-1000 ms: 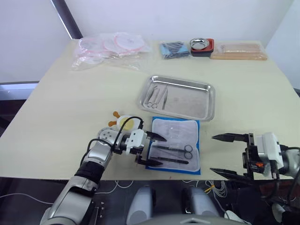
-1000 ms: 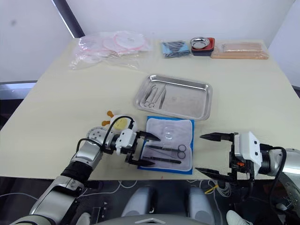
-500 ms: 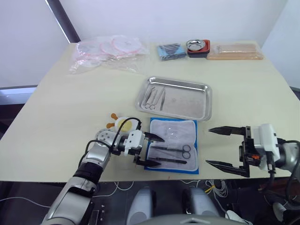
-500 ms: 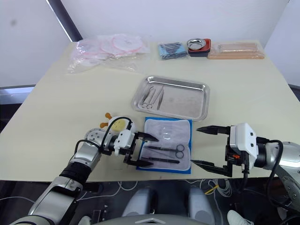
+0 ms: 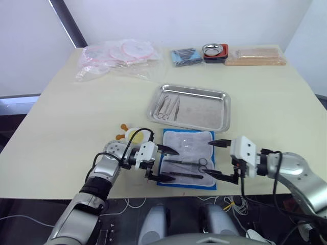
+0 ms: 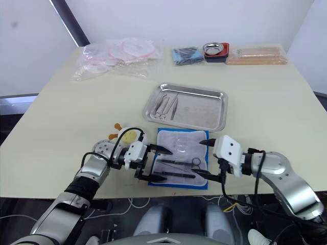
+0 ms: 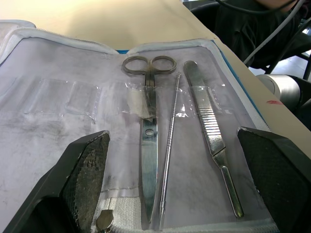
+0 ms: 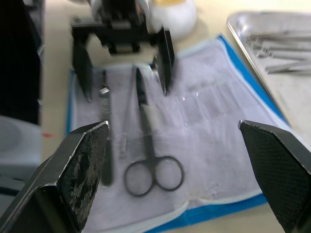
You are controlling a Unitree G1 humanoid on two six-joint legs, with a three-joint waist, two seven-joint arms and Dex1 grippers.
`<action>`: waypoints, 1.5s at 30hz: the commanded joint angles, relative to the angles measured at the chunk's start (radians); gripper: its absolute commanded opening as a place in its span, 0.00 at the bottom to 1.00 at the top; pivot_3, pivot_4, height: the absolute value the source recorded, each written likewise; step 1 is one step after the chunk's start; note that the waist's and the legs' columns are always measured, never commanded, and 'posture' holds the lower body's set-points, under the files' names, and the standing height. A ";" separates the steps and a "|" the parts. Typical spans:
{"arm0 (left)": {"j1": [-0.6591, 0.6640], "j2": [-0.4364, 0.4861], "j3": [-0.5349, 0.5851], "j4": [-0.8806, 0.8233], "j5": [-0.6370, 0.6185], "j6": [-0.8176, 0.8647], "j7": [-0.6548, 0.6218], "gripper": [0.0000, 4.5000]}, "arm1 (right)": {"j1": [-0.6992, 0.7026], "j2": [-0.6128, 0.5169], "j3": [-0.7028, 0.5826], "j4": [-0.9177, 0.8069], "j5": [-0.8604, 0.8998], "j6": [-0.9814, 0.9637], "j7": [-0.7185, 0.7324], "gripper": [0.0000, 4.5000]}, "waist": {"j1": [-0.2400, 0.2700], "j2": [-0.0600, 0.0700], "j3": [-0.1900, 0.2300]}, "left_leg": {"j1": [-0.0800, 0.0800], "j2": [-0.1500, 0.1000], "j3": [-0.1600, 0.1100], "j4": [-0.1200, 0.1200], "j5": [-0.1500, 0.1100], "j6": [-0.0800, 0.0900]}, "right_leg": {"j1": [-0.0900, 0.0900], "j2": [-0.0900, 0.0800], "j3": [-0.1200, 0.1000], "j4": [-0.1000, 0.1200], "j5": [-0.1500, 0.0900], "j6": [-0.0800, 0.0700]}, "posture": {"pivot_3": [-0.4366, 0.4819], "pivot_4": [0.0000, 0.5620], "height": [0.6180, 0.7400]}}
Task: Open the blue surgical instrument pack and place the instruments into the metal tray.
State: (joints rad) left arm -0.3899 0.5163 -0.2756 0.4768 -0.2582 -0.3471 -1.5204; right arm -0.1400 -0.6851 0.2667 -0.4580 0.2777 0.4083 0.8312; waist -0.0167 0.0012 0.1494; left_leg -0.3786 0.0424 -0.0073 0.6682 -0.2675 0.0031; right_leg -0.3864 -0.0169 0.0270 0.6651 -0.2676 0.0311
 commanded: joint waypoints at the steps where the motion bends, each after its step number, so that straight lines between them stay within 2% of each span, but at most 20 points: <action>1: 0.041 0.019 -0.036 0.056 0.074 0.025 0.003 0.98 | -0.047 0.031 0.043 0.050 -0.066 0.021 -0.031 1.00 | 0.001 0.000 0.000 | 0.000 0.000 0.000 0.000 0.000 0.000 | 0.000 0.000 0.000 0.000 0.000 0.000 | 0.48 0.27 1.00; 13: 0.046 0.020 -0.034 0.044 0.073 0.034 0.015 0.98 | -0.121 0.053 0.154 0.169 -0.187 0.012 0.026 1.00 | 0.002 0.001 -0.001 | -0.001 0.000 0.000 -0.001 0.000 0.000 | -0.001 0.000 0.000 0.000 0.000 0.000 | 0.48 0.27 1.00; 21: 0.054 0.019 -0.037 0.025 0.070 0.047 0.022 0.98 | -0.131 0.060 0.175 0.181 -0.188 0.079 0.060 1.00 | 0.001 -0.001 -0.006 | -0.001 0.000 0.000 -0.001 0.000 0.000 | -0.001 0.000 0.000 -0.001 0.000 0.000 | 0.48 0.27 1.00; 31: 0.063 0.021 -0.035 0.009 0.065 0.060 0.024 1.00 | -0.152 0.055 0.198 0.202 -0.218 0.069 0.081 0.02 | 0.000 -0.003 -0.008 | 0.000 0.000 0.000 -0.001 0.000 0.000 | -0.001 0.000 0.000 -0.001 0.000 0.000 | 0.48 0.27 1.00; 35: 0.060 0.017 -0.036 0.012 0.067 0.061 0.029 1.00 | -0.155 0.074 0.186 0.181 -0.199 0.051 0.082 0.01 | 0.000 -0.004 -0.009 | 0.000 0.000 0.000 -0.001 0.000 0.000 | -0.001 0.000 0.000 -0.001 0.000 0.000 | 0.48 0.27 1.00; 45: 0.065 0.009 -0.044 0.013 0.075 0.063 0.042 1.00 | -0.241 0.039 0.223 0.025 -0.225 0.219 0.109 0.01 | 0.001 -0.003 -0.008 | -0.001 0.000 0.000 -0.001 0.000 0.000 | -0.002 0.000 0.000 -0.001 0.000 0.000 | 0.48 0.27 1.00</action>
State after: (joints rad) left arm -0.3684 0.5216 -0.2764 0.4425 -0.2554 -0.3086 -1.4868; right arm -0.3541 -0.6346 0.5010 -0.3870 0.0683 0.6017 0.9357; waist -0.0157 -0.0017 0.1412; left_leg -0.3798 0.0425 -0.0075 0.6670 -0.2676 0.0032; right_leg -0.3886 -0.0174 0.0271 0.6644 -0.2678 0.0308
